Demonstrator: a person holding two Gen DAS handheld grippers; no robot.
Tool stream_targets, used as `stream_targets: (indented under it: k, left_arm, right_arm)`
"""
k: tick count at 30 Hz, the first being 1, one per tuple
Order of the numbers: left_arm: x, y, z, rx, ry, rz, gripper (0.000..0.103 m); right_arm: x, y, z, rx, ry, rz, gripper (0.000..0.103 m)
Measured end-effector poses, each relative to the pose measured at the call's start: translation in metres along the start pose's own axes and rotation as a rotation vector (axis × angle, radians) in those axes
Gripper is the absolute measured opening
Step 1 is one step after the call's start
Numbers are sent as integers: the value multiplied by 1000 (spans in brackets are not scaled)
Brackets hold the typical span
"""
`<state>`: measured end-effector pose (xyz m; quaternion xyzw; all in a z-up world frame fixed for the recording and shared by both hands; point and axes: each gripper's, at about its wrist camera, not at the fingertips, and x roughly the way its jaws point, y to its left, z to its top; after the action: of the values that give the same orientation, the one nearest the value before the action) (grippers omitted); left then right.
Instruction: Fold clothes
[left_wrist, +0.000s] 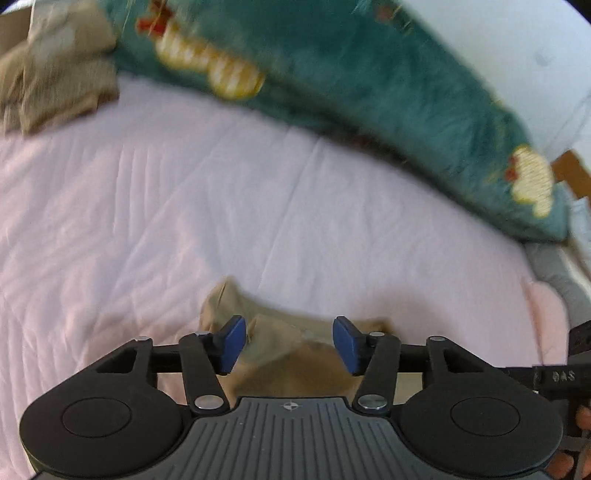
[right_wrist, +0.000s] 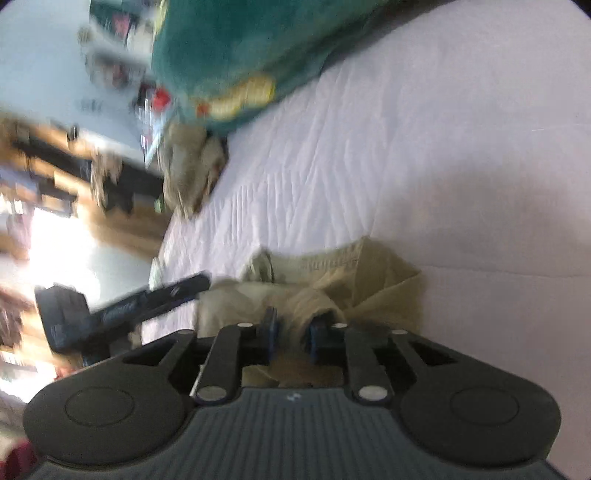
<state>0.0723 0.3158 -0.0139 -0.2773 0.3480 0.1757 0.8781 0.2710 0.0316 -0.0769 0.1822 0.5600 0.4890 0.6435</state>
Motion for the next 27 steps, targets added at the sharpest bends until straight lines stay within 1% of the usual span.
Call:
stream_targets:
  k: [1,3,6,8,9,10,12,13,14,16,17,19,21,24,25,27]
  left_arm:
    - [-8,-1,6,10,-19,8,60]
    - [-22,-3,14,24,-37,8,60]
    - [-41,-10,8,54,-14,27,61]
    - [-52,-15,-3,90,10,44,62]
    - [-57,-21,-13,115,25,56,62]
    - [-61,-25,-25,127,40,53,62]
    - [-65,-28,-49,121,87,38,63]
    - [-67,-26,-62,113,103,34,63]
    - [-69,-26,-72,101,115,44,63]
    - [-81,-23,-91,48,122,78,63]
    - [-88,-20,-99,15,122,89,63]
    - [-112,-21,-115,-42,114,77,63]
    - [-139,-27,-133,-65,98,68,63]
    - [-169,-37,-161,-98,74,42,63]
    - [-172,-39,-169,-108,66,40,63]
    - [-160,-47,-182,-98,84,37,64]
  right_arm:
    - [-7,1,3,1,-36,5,20]
    - [-13,11,14,-22,-99,-22,25]
    - [-25,35,26,-124,-173,-76,31]
    - [-37,50,25,-184,-210,-117,39]
    - [-41,57,20,-218,-211,-137,42]
    - [-42,65,12,-259,-197,-152,47]
    - [-35,79,-9,-358,-119,-178,48]
    - [-30,84,-22,-397,-84,-208,48]
    - [-26,87,-32,-419,-59,-231,48]
    - [-24,86,-48,-399,-29,-265,48]
    - [-26,85,-55,-385,-21,-283,48]
    - [-34,85,-64,-365,-20,-315,49]
    - [-46,87,-66,-348,-15,-316,49]
    - [-59,95,-63,-386,-31,-317,49]
    - [-60,98,-62,-402,-35,-328,49]
    - [-61,103,-62,-430,-41,-350,49]
